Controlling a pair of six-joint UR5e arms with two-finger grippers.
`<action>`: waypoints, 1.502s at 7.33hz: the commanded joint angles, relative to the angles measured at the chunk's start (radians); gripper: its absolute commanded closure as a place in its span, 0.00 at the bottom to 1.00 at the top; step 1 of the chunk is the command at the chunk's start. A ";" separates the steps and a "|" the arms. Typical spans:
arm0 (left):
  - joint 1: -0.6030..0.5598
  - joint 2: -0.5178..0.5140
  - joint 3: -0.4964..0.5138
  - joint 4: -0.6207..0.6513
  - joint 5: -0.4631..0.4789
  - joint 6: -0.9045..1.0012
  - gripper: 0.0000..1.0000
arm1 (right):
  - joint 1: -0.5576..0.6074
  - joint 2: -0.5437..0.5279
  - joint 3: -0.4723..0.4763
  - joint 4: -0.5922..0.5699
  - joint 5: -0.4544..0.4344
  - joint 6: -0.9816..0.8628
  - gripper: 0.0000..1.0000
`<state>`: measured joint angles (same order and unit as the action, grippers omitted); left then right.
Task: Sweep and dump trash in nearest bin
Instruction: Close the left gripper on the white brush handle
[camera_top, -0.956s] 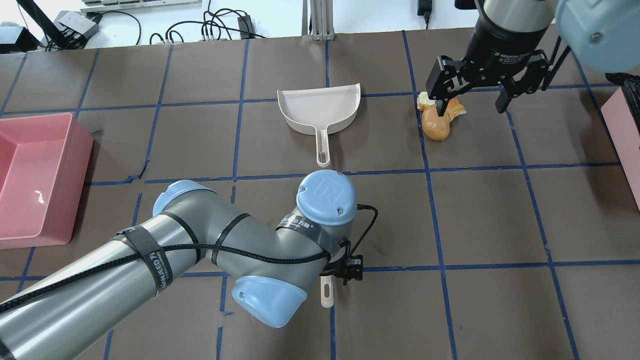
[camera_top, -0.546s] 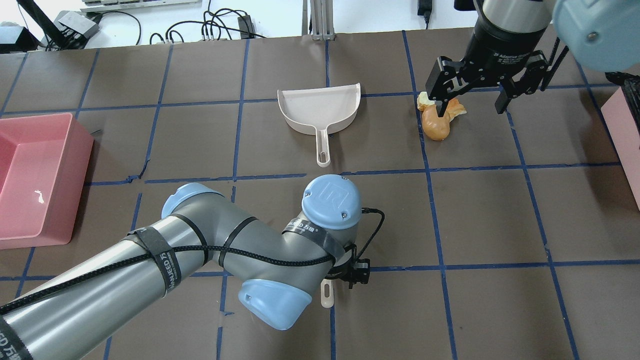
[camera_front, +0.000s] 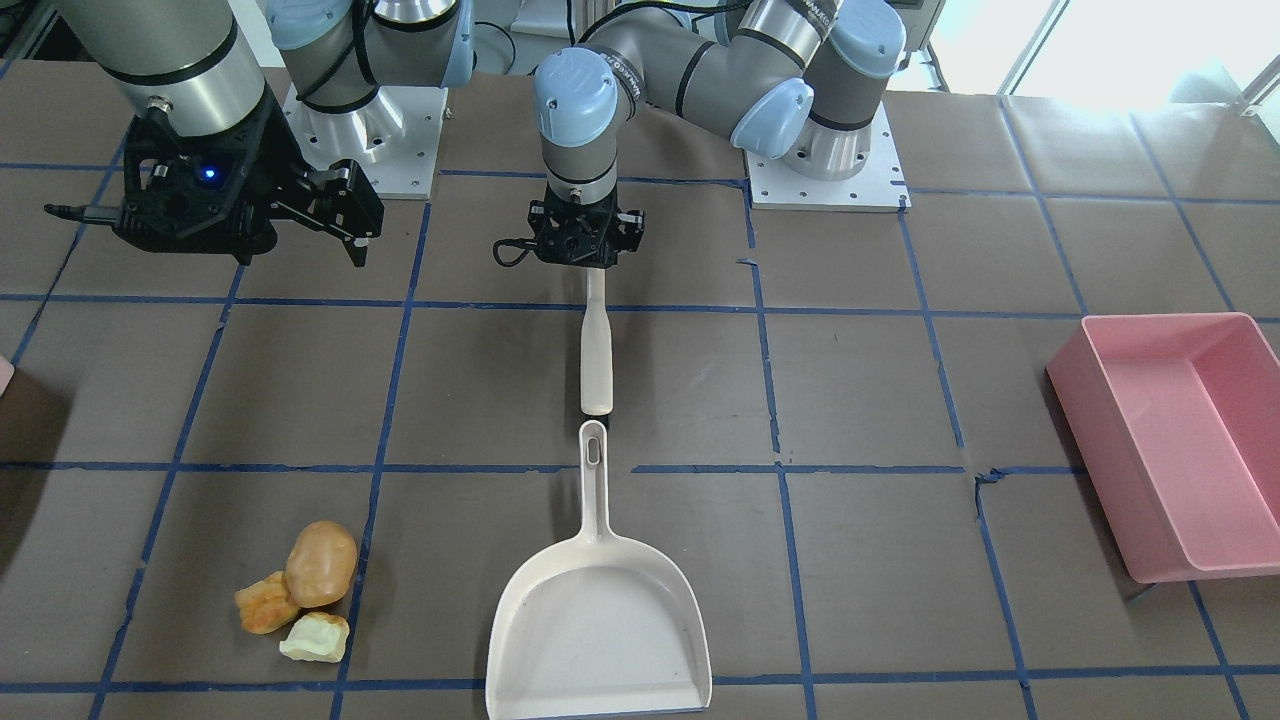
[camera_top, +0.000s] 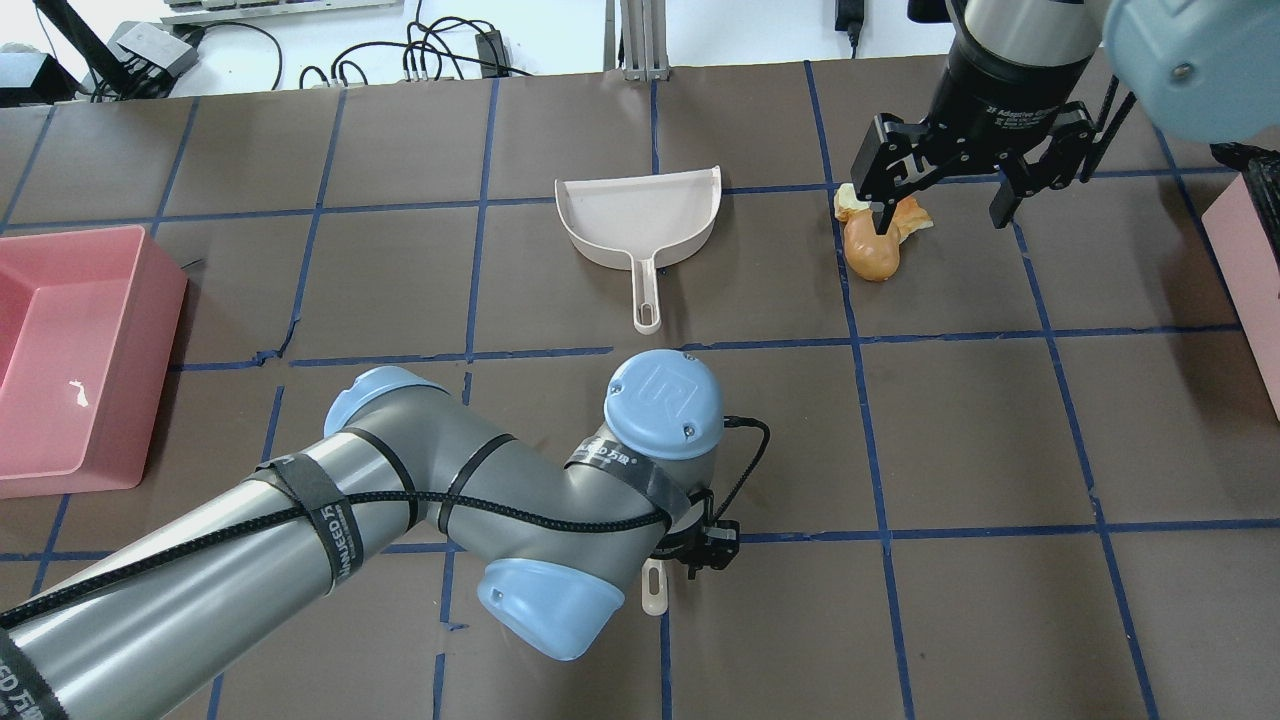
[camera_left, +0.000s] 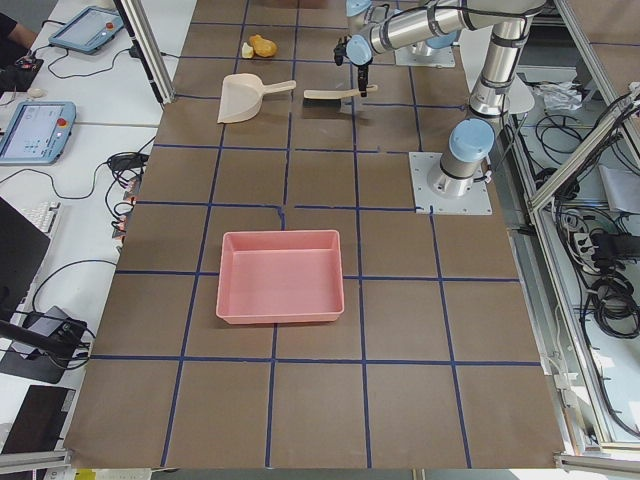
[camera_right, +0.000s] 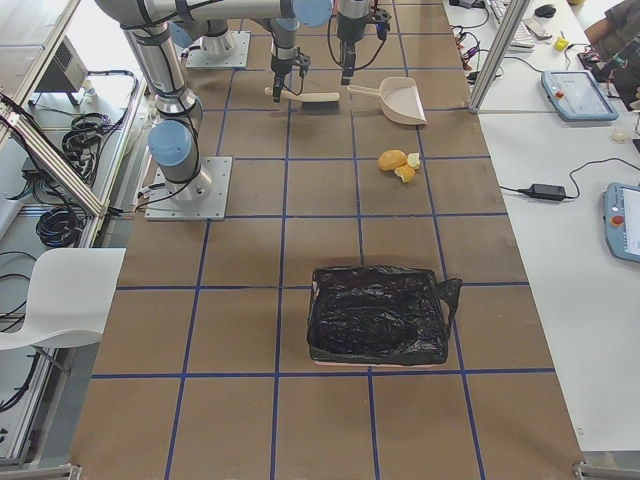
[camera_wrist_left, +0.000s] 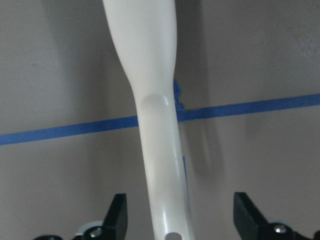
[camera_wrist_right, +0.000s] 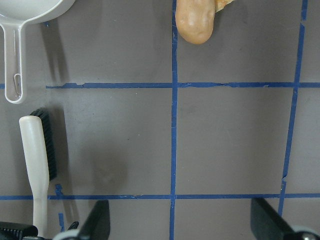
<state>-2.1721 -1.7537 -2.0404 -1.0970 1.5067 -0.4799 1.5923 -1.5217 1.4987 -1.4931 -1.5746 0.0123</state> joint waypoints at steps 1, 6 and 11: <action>0.000 0.006 0.002 0.002 0.003 -0.003 0.99 | 0.000 0.000 0.000 -0.001 0.001 0.000 0.00; 0.017 0.100 0.009 -0.047 0.003 0.004 1.00 | 0.000 0.002 0.000 0.001 0.002 -0.009 0.00; 0.217 0.279 0.185 -0.392 0.013 0.018 1.00 | 0.012 0.015 0.006 -0.006 0.016 0.000 0.00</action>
<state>-2.0296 -1.5078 -1.9236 -1.4162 1.5143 -0.4751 1.5961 -1.5113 1.5014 -1.4934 -1.5586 0.0063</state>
